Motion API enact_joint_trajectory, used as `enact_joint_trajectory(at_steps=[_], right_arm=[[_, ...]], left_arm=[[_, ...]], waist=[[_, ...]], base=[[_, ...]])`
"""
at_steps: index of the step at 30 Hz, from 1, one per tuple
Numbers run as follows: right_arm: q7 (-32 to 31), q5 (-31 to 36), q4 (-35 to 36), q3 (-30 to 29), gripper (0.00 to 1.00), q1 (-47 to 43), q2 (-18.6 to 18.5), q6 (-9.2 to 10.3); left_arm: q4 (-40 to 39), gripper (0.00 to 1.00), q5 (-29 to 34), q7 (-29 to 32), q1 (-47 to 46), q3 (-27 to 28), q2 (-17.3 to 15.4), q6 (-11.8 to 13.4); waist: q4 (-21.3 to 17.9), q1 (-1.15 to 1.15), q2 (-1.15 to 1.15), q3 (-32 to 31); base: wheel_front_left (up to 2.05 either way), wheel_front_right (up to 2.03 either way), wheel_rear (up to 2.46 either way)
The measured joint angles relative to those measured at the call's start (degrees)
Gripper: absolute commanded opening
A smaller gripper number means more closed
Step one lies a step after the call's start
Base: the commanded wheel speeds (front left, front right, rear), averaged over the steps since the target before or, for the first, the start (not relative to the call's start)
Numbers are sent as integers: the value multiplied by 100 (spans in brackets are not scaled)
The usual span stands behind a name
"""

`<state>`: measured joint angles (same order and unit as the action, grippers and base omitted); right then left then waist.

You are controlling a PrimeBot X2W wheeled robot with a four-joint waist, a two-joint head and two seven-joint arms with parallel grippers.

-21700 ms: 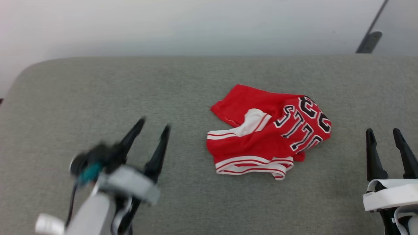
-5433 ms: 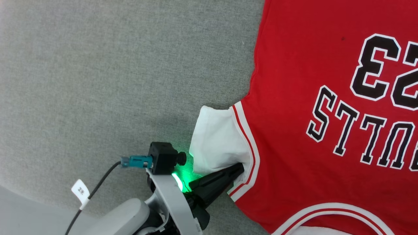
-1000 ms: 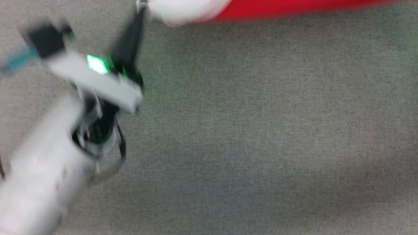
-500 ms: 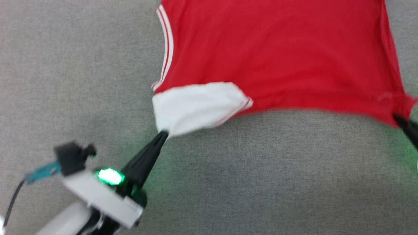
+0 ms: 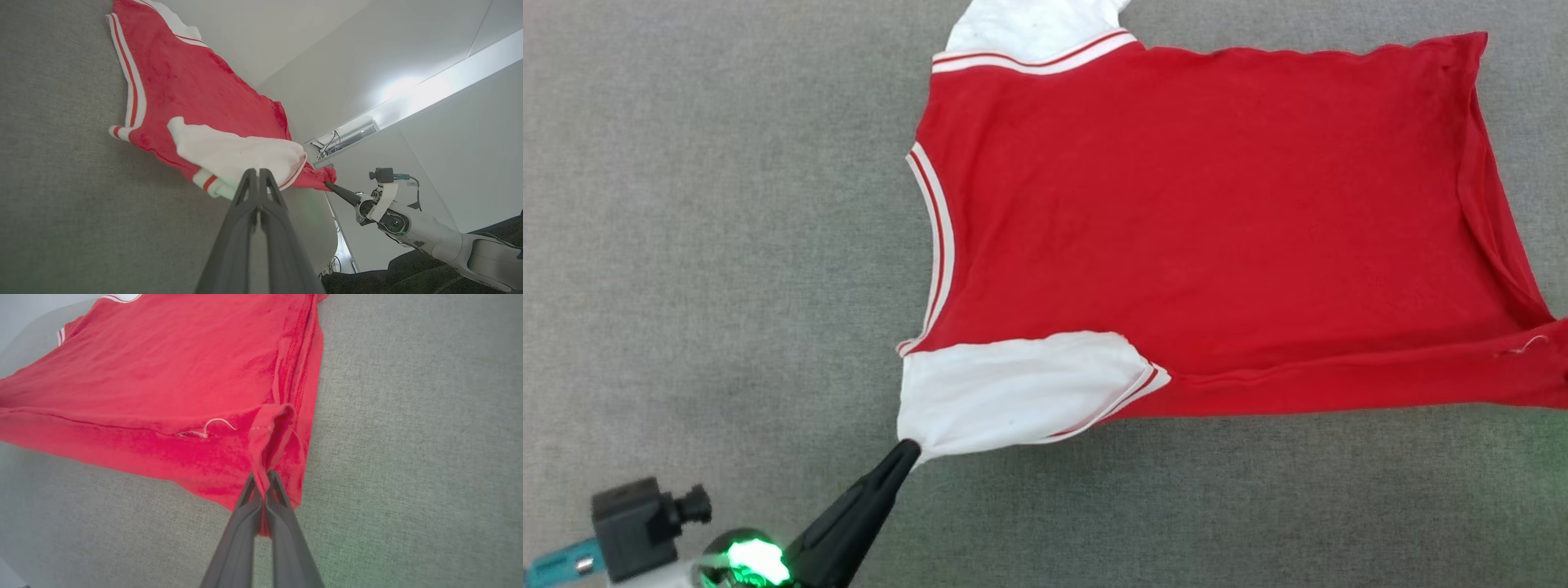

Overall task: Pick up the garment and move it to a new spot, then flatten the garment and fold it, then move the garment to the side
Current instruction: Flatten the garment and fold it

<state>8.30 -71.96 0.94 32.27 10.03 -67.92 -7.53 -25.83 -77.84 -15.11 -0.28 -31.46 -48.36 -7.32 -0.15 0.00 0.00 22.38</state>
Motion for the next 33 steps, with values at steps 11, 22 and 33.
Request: enact_joint_trajectory(at_steps=[11, 22, 33], right_arm=[[-849, 467, -132, -845, 0, 633, 817, 0], [-1748, 921, -1304, -746, 0, 1778, 1873, 0], [-1406, 1350, -2226, -398, 0, 2259, 2395, 0]], left_arm=[[958, 0, -102, 900, -2099, -179, 453, 0], [3132, 0, -86, 1258, -3719, -722, 1138, 0], [4308, 20, 134, 982, -4049, -1352, 1295, -9]], waist=[[-70, 0, 0, -31], [-119, 0, 0, 203], [-173, 0, 0, 306]], base=[[0, 0, 0], [0, 0, 0], [0, 0, 0]])
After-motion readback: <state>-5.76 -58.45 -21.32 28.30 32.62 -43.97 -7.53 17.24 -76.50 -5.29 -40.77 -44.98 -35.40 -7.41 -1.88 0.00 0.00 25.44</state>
